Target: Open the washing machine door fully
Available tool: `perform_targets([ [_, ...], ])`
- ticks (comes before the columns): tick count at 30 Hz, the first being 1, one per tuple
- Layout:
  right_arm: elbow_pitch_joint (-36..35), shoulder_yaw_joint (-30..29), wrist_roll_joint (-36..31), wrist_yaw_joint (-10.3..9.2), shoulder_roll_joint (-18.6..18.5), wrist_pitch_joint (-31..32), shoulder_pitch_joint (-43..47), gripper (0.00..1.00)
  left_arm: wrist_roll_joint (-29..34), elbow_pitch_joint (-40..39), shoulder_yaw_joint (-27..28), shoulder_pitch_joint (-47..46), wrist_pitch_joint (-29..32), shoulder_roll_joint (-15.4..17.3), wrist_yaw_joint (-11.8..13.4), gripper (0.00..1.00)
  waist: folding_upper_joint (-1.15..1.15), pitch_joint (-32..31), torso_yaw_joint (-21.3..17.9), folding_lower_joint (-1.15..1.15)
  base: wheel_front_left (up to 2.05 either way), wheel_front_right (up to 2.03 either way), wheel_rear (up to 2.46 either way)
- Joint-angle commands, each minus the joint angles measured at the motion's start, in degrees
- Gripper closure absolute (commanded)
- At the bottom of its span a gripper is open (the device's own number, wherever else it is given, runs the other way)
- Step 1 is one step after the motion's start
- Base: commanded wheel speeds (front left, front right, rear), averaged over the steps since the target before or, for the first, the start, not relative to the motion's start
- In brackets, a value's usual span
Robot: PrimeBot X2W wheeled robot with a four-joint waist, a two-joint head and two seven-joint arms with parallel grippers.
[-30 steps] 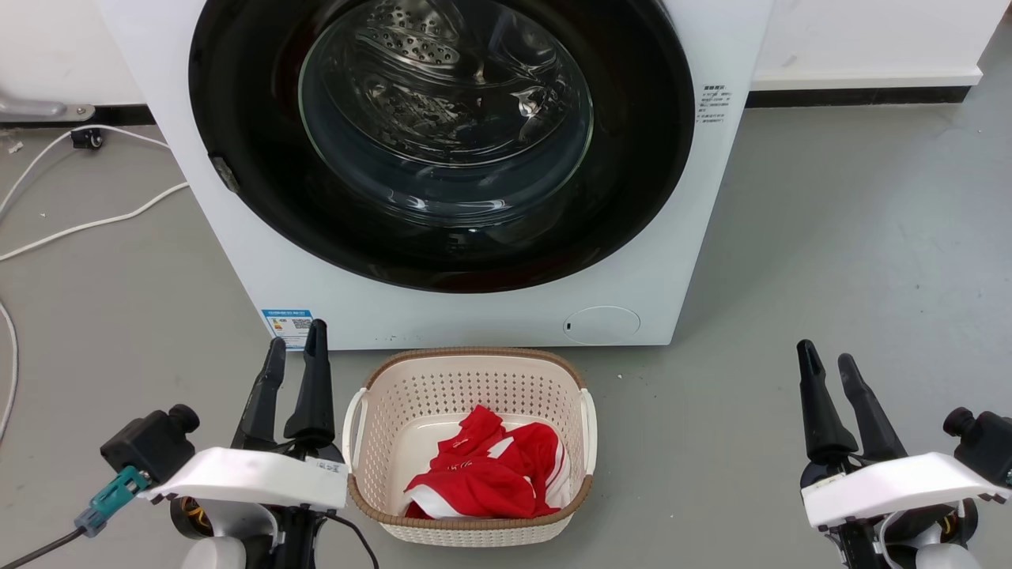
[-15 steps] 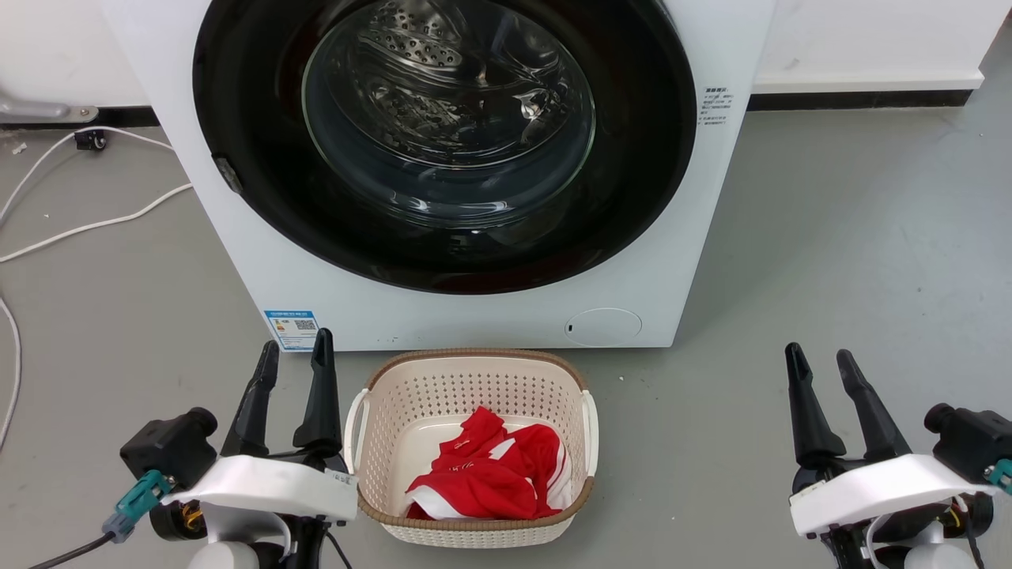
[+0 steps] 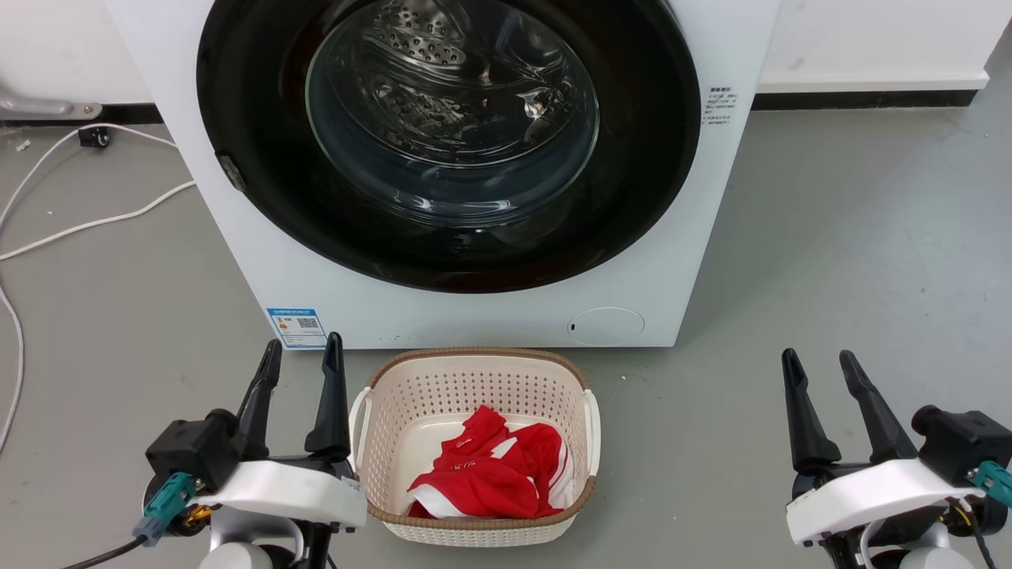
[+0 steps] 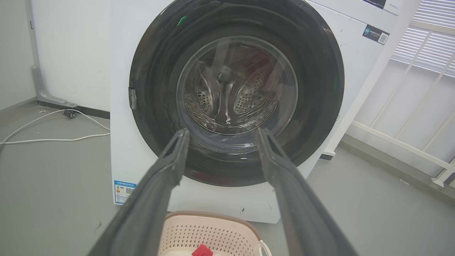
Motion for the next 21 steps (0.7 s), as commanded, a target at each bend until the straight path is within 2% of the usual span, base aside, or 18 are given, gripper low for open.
perform_targets([
  [1,-0.82,0.01,-1.23,0.0,0.14,-0.24,0.05,0.0,1.14,-0.37,-0.03,-0.34,-0.44,0.17,0.2,0.0,0.0,0.01,-0.01,-0.01,0.0,0.0,0.0],
  [21,-1.91,0.46,-10.31,-0.01,0.22,-1.18,0.6,0.0,11.1,0.63,-1.65,-0.76,-2.77,-0.11,1.61,0.0,0.0,0.59,-0.37,-0.01,0.0,0.0,0.0],
])
